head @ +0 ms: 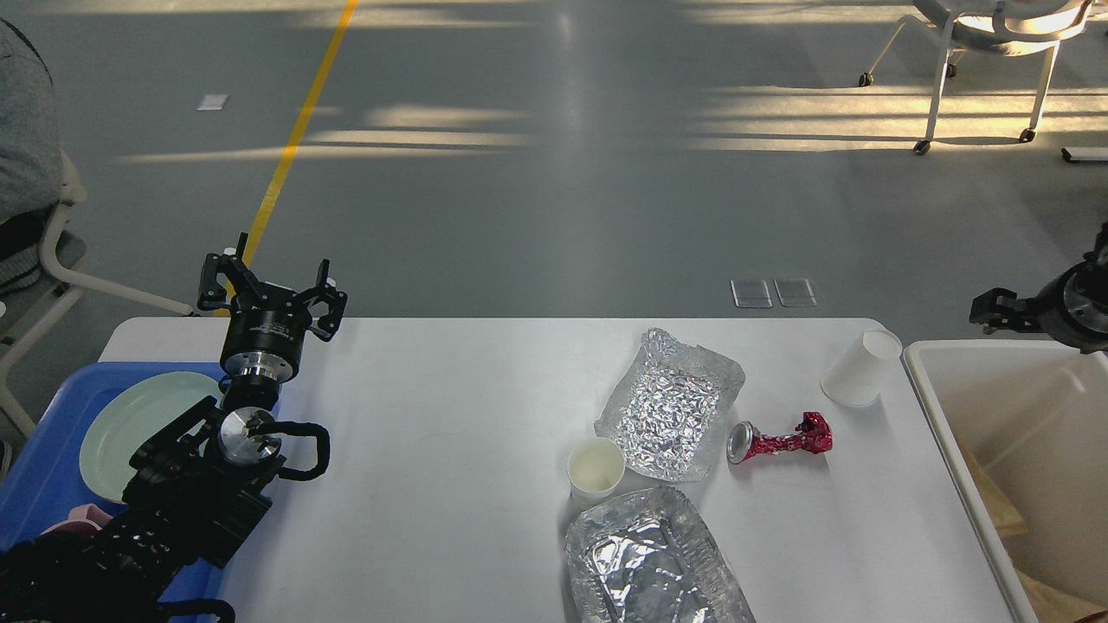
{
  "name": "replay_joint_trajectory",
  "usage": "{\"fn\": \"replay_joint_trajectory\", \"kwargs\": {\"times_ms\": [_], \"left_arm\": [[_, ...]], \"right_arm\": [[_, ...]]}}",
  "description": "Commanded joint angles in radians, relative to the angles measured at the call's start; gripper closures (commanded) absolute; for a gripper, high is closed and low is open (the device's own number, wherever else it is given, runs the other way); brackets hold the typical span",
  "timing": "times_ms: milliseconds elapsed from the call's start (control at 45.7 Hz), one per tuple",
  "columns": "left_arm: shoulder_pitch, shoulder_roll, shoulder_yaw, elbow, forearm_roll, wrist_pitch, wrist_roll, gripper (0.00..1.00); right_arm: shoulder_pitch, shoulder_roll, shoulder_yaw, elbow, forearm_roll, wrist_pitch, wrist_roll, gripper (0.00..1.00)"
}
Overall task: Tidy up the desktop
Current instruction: 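Raise the right gripper and bring it back over the table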
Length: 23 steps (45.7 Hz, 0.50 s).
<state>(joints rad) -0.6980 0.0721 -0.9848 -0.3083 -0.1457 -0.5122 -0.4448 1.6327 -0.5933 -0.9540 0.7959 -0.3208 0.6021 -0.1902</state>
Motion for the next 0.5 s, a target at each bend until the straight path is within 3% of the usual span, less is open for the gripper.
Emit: {"fn": "replay_joint_trajectory", "kwargs": {"times_ms": [0, 197, 481], "left_arm": [[0.000, 0.000, 0.000, 0.000, 0.000, 0.000, 0.000, 0.00], [0.000, 0.000, 0.000, 0.000, 0.000, 0.000, 0.000, 0.00], [0.000, 0.000, 0.000, 0.000, 0.000, 0.000, 0.000, 0.00]], "right_arm": [[0.153, 0.001, 0.001, 0.057, 0.072, 0.145, 0.000, 0.00], [0.427, -0.005, 0.024, 0.109, 0.141, 0.358, 0.005, 0.00], [0.731, -0.043, 0.196, 0.108, 0.190, 0.358, 0.001, 0.00]]}}
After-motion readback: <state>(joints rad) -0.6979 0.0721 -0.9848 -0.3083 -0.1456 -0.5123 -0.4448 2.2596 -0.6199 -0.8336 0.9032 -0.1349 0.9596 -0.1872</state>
